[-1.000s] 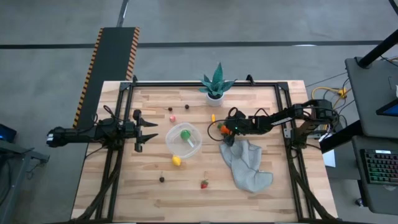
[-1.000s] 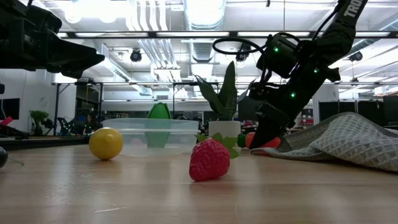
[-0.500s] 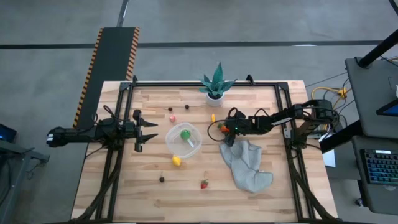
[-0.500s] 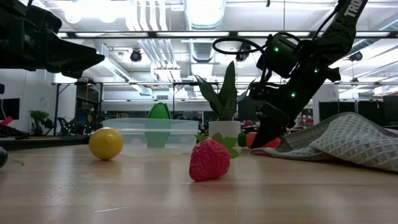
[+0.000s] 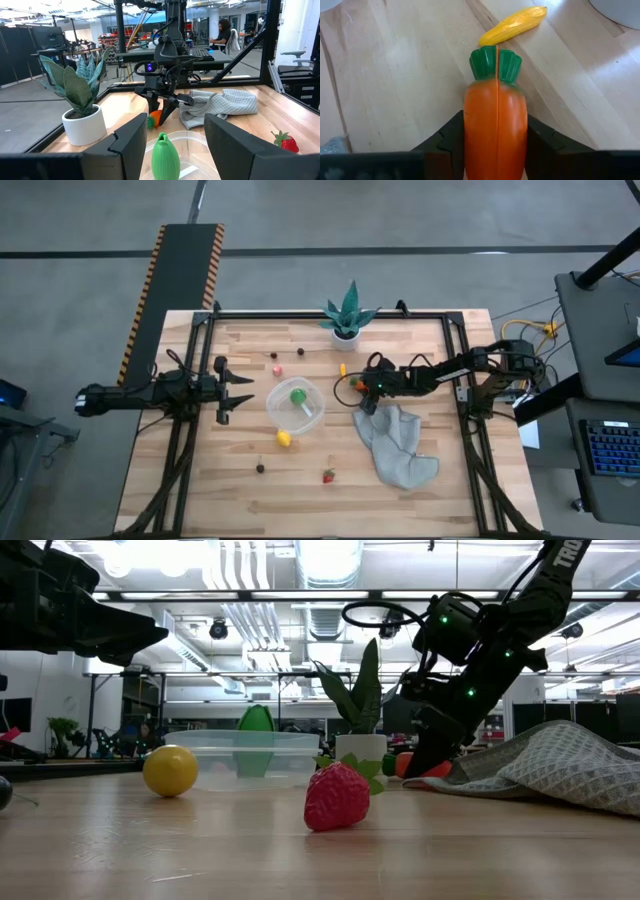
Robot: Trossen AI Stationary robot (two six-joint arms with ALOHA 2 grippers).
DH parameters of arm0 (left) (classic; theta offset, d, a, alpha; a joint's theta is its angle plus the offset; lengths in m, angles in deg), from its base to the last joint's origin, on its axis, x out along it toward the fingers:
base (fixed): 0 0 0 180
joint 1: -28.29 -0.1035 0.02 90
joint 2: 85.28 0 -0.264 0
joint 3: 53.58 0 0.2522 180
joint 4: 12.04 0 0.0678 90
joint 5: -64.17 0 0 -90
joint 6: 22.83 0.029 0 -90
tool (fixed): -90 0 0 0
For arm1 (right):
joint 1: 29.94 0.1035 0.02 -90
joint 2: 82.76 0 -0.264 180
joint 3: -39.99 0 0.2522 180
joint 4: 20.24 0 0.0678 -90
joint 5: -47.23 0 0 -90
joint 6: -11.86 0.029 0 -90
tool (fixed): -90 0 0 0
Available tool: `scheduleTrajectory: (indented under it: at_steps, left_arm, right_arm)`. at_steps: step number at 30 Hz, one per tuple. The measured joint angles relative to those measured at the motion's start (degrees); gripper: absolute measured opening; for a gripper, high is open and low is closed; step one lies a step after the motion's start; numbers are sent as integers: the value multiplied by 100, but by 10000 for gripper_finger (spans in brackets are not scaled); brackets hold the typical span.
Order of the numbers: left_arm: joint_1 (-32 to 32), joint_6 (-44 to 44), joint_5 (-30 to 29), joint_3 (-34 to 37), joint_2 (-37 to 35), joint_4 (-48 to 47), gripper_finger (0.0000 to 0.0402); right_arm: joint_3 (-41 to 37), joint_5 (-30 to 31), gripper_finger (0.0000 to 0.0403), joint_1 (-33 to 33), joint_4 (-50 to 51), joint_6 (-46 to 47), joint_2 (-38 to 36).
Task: Pick and placing Produce into tupperware
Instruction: Put the orange carrot into the transparent bin
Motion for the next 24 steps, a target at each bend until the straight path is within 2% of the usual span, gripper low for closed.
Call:
scheduleTrajectory:
  at_steps: [7,16,24]
  left_arm:
    - [0,0,-12,0,0,1,183]
    - [1,0,-16,0,0,1,183]
    - [2,2,-20,0,-3,11,183]
  right_arm:
    - [0,90,131,11,73,216,-89]
    - [113,96,131,21,20,196,-694]
    - [671,-52,130,367,66,-358,-980]
